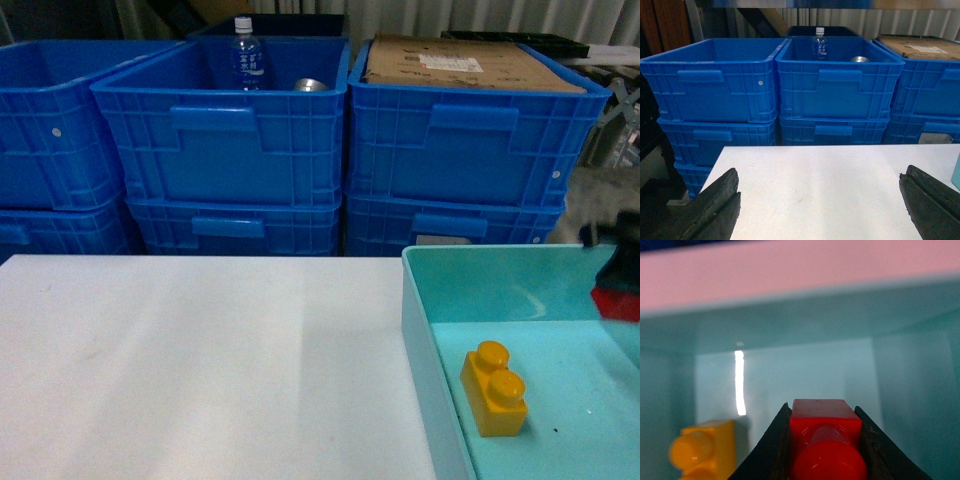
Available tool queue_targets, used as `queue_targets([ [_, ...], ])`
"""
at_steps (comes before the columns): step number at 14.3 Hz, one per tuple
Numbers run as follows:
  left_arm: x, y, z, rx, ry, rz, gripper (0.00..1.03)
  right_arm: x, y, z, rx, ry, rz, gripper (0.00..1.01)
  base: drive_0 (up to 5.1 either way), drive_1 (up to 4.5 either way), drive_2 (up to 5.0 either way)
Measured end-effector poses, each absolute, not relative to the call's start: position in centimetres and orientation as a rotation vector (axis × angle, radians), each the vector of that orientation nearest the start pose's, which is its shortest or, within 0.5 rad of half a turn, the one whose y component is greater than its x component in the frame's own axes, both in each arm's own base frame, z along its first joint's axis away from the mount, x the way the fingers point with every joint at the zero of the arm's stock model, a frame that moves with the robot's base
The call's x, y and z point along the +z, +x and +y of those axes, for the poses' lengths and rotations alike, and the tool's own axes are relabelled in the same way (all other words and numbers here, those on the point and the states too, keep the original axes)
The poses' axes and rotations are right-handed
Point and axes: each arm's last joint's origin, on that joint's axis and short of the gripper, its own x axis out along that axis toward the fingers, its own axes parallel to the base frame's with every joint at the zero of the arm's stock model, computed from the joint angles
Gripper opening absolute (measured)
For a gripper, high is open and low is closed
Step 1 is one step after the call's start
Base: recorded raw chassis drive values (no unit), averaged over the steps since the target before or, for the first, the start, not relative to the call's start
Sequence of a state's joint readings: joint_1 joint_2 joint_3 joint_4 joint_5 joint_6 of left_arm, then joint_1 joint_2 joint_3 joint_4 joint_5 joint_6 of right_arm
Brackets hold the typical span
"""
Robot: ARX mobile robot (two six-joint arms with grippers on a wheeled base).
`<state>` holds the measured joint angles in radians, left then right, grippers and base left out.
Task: Pick red block from blue box to shelf
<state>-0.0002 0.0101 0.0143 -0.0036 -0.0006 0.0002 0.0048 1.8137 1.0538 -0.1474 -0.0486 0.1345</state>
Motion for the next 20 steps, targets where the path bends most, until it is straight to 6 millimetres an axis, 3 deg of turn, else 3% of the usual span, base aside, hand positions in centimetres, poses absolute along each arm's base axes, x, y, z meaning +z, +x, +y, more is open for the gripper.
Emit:
queue_targets([
  [2,16.7,9.7,0.0,0.000,0.000,-0.001,0.98,22.9,37.5,-2.3,0.045,0.168,0.674,0.28,0.0,0.00,0.0],
  [4,16.7,9.7,0.0,0.000,0.000,0.000,0.98,27.3,37.6,-4.0,0.065,0.168,0.501,0.28,0.0,0.00,0.0],
  [5,16.7,9.7,0.0,0.000,0.000,-0.001,0.98,30.4,36.5,-4.0,0.073,0.137,0.368,0.28,0.0,0.00,0.0],
  [7,16.7,9.7,0.0,0.000,0.000,-0.001,0.98,33.2,33.3,-3.3,0.080,0.111,0.253,0.27,0.0,0.00,0.0],
  [11,16.7,9.7,0.0,0.000,0.000,-0.001,0.98,32.6,27.9,-3.4,0.041,0.093,0.185,0.27,0.0,0.00,0.0],
  [14,16.7,9.7,0.0,0.000,0.000,-0.001,0.98,29.6,23.9,-3.8,0.073,0.112,0.252,0.27,0.0,0.00,0.0],
  [16,16.7,9.7,0.0,0.000,0.000,-0.001,0.98,31.1,20.4,-4.2,0.099,0.117,0.163,0.27,0.0,0.00,0.0],
  [18,16.7,9.7,0.0,0.000,0.000,-0.001,0.98,31.2,19.6,-4.3,0.121,0.124,0.153,0.27,0.0,0.00,0.0],
  [20,16.7,9.7,0.0,0.000,0.000,-0.001,0.98,30.6,20.6,-4.2,0.137,0.136,0.167,0.27,0.0,0.00,0.0],
])
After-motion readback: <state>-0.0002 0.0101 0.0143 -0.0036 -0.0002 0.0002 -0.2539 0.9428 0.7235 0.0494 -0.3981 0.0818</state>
